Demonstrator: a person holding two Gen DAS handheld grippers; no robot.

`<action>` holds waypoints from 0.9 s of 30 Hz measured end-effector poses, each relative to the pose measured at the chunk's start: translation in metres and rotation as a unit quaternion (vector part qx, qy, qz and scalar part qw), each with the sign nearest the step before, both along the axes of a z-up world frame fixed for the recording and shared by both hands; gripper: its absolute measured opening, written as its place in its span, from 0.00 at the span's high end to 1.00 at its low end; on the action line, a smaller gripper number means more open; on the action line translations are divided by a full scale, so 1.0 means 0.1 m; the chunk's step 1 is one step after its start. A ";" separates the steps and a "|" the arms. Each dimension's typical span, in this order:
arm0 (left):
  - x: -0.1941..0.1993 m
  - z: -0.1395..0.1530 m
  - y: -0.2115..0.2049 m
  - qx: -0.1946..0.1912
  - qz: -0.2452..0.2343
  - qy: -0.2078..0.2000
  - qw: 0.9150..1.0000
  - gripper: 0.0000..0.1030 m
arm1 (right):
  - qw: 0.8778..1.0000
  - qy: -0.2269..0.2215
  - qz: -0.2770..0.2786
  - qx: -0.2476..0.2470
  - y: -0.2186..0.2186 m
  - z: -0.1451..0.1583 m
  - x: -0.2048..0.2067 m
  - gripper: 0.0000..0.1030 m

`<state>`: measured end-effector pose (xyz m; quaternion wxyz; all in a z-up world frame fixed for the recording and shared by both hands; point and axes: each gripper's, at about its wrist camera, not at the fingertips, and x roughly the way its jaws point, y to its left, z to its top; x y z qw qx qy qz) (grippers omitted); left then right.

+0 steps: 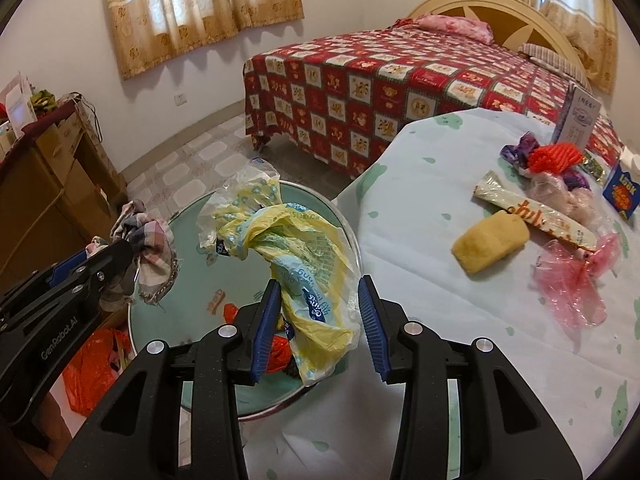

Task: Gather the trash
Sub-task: 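Carry the yellow-white bag over the bucket and open the right tool while the left tool holds the cloth, then open the left tool over the bucket, dropping the checked cloth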

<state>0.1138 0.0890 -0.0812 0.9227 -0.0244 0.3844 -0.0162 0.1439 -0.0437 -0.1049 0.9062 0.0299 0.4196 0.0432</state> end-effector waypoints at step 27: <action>0.09 -0.12 -0.05 0.015 0.002 0.007 1.000 0.49 | 1.000 -0.008 -0.003 0.003 -0.08 0.09 0.01 0.51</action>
